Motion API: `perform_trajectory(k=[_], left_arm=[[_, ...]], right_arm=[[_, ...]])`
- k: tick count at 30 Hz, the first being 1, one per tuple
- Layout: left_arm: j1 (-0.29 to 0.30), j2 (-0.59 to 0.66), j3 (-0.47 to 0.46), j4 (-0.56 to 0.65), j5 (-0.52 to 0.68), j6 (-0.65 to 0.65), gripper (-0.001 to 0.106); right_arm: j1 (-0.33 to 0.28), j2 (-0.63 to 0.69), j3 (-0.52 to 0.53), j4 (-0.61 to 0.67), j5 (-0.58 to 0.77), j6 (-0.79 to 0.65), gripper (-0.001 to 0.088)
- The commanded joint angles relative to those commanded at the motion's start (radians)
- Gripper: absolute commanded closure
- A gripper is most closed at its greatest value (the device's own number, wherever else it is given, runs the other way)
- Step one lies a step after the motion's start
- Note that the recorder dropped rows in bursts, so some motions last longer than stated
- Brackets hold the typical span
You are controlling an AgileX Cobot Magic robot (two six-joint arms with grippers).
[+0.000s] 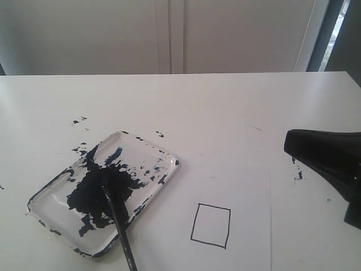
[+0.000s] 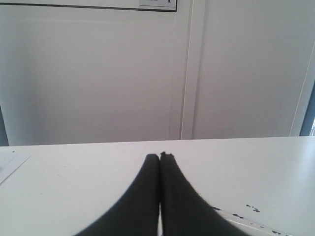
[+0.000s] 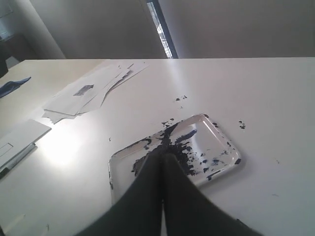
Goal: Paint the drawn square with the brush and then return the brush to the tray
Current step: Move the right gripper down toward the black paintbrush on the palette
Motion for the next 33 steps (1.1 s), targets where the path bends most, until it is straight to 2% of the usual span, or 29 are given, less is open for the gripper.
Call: perform_trajectory(k=[6, 11, 16, 19, 25, 29, 33], left_arm=[[0.0, 0.0, 0.0, 0.0, -0.002, 0.003, 0.105], [0.0, 0.018, 0.0, 0.0, -0.002, -0.016, 0.105], [0.0, 0.08, 0.0, 0.0, -0.02, -0.018, 0.105], [0.0, 0.097, 0.0, 0.0, -0.017, -0.018, 0.105], [0.0, 0.113, 0.0, 0.0, 0.006, 0.031, 0.105], [0.0, 0.13, 0.0, 0.0, 0.017, 0.031, 0.105], [0.0, 0.134, 0.0, 0.0, 0.017, 0.031, 0.105]], right_arm=[[0.0, 0.06, -0.037, 0.0, 0.031, -0.004, 0.0868], [0.0, 0.148, -0.14, 0.0, 0.031, -0.011, 0.0868], [0.0, 0.241, -0.27, 0.0, 0.019, -0.087, 0.0868], [0.0, 0.289, -0.307, 0.0, 0.024, -0.139, 0.0868], [0.0, 0.385, -0.312, 0.0, 0.073, -0.299, 0.0868], [0.0, 0.463, -0.312, 0.0, 0.141, -0.301, 0.0868], [0.033, 0.541, -0.312, 0.0, 0.082, -0.303, 0.0868]])
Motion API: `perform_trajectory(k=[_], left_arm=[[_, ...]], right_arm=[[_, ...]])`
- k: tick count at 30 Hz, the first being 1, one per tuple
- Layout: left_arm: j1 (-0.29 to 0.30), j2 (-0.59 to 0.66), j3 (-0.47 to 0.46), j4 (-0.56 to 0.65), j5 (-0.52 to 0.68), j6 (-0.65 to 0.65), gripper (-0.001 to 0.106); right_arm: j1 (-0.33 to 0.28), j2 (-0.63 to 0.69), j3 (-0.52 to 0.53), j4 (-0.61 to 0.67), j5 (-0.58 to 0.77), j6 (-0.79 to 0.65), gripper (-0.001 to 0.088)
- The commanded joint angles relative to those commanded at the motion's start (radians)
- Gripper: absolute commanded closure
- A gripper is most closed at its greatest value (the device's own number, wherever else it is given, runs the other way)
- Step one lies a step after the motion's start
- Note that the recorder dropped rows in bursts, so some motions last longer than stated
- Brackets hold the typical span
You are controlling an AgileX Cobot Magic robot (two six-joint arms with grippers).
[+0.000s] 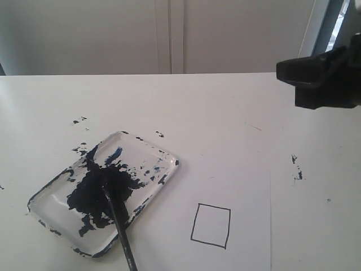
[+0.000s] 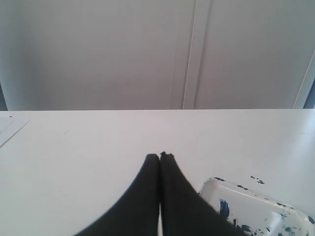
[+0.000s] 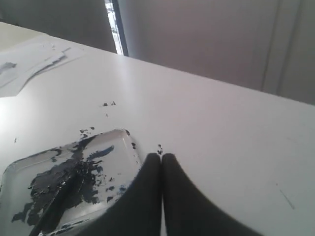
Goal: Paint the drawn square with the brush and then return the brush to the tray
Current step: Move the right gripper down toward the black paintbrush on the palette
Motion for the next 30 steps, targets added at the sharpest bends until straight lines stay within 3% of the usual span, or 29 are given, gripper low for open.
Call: perform_trajectory(k=[3, 9, 12, 15, 18, 21, 24, 30], left_arm=[[0.0, 0.0, 0.0, 0.0, 0.0, 0.0, 0.105], [0.0, 0.0, 0.0, 0.0, -0.004, 0.0, 0.105], [0.0, 0.0, 0.0, 0.0, -0.004, 0.0, 0.105], [0.0, 0.0, 0.0, 0.0, -0.007, 0.0, 0.105], [0.0, 0.0, 0.0, 0.0, -0.009, 0.0, 0.105], [0.0, 0.0, 0.0, 0.0, -0.011, 0.0, 0.105], [0.0, 0.0, 0.0, 0.0, -0.011, 0.0, 0.105], [0.0, 0.0, 0.0, 0.0, -0.027, 0.0, 0.105]], right_arm=[[0.086, 0.052, 0.0, 0.0, -0.029, 0.0, 0.0868], [0.308, 0.156, 0.0, 0.0, 0.093, 0.0, 0.0868], [0.486, 0.254, 0.0, 0.0, 0.23, 0.078, 0.0868], [0.599, 0.342, -0.002, 0.0, 0.322, 0.082, 0.0868], [0.718, 0.426, -0.002, 0.078, 0.359, 0.082, 0.0868], [0.792, 0.46, -0.002, 0.078, 0.423, 0.077, 0.0843], [0.843, 0.468, -0.002, 0.09, 0.367, 0.105, 0.0751], [0.933, 0.499, -0.004, 0.088, 0.315, 0.206, 0.0867]])
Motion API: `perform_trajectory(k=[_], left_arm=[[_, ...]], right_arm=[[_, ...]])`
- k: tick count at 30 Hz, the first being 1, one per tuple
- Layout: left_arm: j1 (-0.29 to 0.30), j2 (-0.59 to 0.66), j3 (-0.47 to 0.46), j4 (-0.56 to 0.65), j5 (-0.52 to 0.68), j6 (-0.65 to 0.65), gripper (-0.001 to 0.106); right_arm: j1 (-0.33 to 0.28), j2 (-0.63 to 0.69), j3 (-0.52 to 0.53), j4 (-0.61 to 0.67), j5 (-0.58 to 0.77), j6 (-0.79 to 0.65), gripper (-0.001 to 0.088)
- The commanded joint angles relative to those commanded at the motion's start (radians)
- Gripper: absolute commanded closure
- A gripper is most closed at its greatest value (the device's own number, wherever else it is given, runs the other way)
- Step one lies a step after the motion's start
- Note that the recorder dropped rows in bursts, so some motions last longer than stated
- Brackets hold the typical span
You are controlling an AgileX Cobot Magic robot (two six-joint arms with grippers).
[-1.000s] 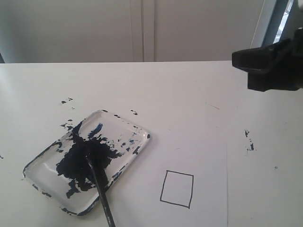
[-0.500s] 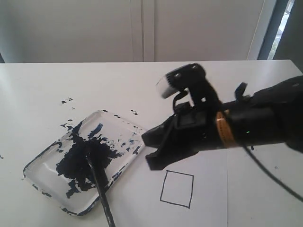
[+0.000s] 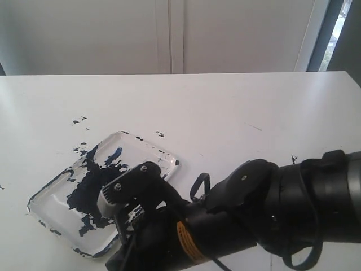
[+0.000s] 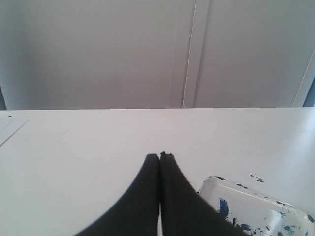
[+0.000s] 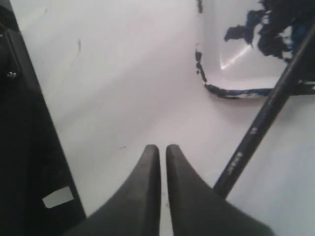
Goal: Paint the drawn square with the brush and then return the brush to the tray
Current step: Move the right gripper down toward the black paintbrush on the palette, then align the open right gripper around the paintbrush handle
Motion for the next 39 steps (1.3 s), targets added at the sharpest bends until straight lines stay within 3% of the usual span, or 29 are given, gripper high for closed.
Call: perform_trajectory(k=[8, 18, 39], left_arm=[[0.0, 0.0, 0.0, 0.0, -0.009, 0.0, 0.105], [0.0, 0.0, 0.0, 0.0, -0.009, 0.0, 0.105], [0.0, 0.0, 0.0, 0.0, -0.011, 0.0, 0.105]], right_arm=[[0.057, 0.061, 0.0, 0.0, 0.023, 0.058, 0.0868], [0.057, 0.092, 0.0, -0.088, 0.007, 0.265, 0.0868], [0.074, 0.098, 0.0, -0.088, 0.127, 0.265, 0.0868]])
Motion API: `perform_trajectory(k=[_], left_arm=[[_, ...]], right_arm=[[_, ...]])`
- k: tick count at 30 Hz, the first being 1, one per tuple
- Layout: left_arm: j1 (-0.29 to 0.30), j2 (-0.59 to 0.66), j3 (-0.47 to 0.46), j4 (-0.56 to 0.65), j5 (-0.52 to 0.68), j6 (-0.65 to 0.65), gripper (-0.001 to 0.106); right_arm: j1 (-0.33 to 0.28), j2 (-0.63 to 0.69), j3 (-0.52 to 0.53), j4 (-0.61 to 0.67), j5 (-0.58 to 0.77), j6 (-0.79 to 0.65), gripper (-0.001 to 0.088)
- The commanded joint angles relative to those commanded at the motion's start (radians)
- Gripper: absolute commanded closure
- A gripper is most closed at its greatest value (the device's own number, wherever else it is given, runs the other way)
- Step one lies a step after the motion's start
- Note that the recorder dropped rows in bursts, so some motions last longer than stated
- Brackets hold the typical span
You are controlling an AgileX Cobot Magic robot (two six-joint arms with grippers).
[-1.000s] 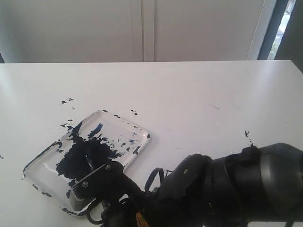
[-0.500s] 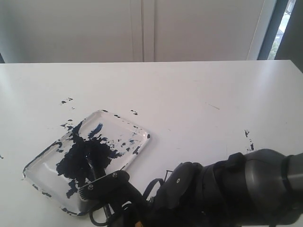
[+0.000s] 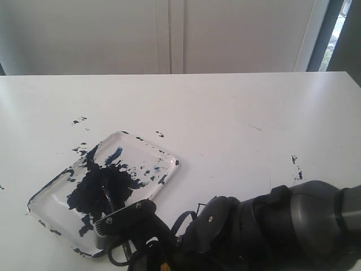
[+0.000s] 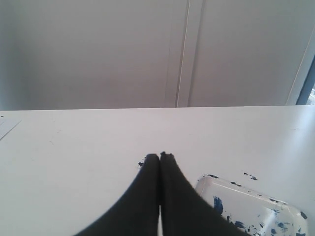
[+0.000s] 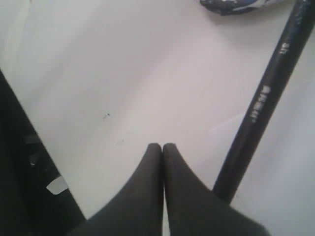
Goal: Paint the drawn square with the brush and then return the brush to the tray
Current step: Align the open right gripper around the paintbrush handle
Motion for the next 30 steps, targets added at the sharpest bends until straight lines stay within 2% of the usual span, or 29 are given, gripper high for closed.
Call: perform_trajectory(k=[30], left_arm=[[0.0, 0.0, 0.0, 0.0, 0.0, 0.0, 0.105]], right_arm=[[0.0, 0.0, 0.002, 0.0, 0.201, -0.031, 0.0868]])
